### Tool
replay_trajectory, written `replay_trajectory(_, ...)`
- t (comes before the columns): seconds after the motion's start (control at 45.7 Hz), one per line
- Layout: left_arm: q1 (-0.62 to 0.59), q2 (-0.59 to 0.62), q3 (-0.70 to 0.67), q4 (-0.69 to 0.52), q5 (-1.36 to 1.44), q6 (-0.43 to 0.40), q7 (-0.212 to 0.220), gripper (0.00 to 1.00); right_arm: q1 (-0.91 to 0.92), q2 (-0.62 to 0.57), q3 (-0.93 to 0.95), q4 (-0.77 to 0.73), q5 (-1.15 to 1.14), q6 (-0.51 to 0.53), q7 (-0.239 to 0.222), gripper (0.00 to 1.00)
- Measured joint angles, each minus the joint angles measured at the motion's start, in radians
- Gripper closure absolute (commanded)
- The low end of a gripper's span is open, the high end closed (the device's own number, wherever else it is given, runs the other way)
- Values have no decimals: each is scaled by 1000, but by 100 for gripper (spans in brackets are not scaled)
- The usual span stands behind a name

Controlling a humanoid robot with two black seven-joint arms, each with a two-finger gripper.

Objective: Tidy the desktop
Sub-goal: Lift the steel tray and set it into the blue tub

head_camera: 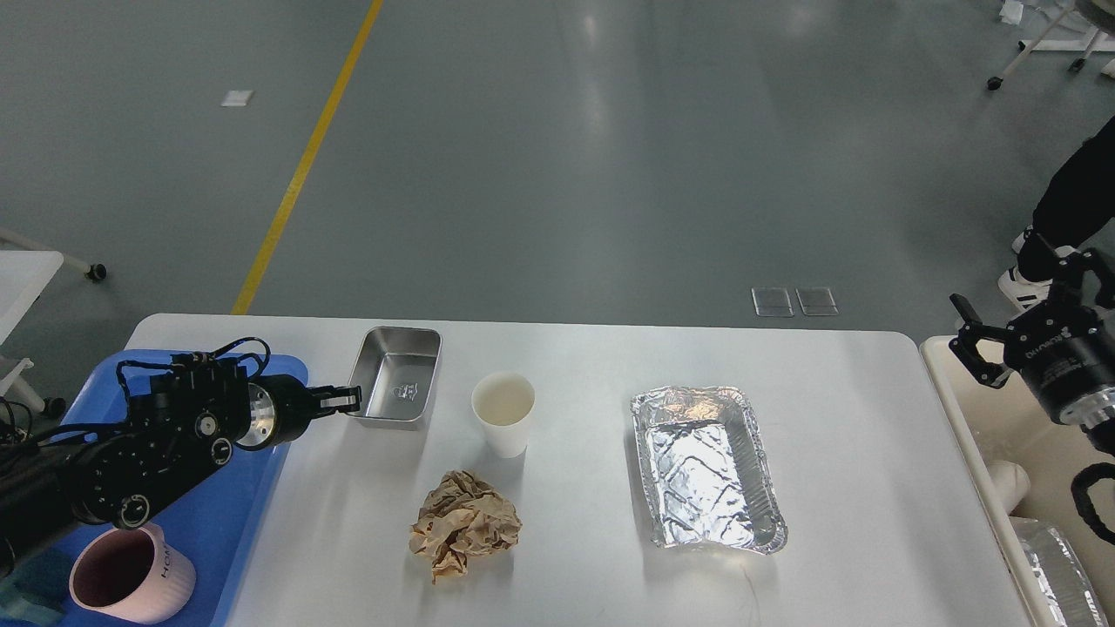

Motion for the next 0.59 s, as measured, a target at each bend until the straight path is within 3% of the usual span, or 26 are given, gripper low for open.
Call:
replay_trajectory(0.197, -28, 150, -6, -156, -8, -23, 4, 100, 2, 0, 0, 5, 0, -4, 0, 0)
replay_trajectory(0.438, -31, 490, -46, -416, -89, -74, -1, 100, 3, 9, -5, 5, 0, -6, 0, 0)
replay_trajectory(0.591, -26, 664, -86, -468, -115, -120, -21, 100, 5, 17, -12, 5, 0, -7, 0, 0)
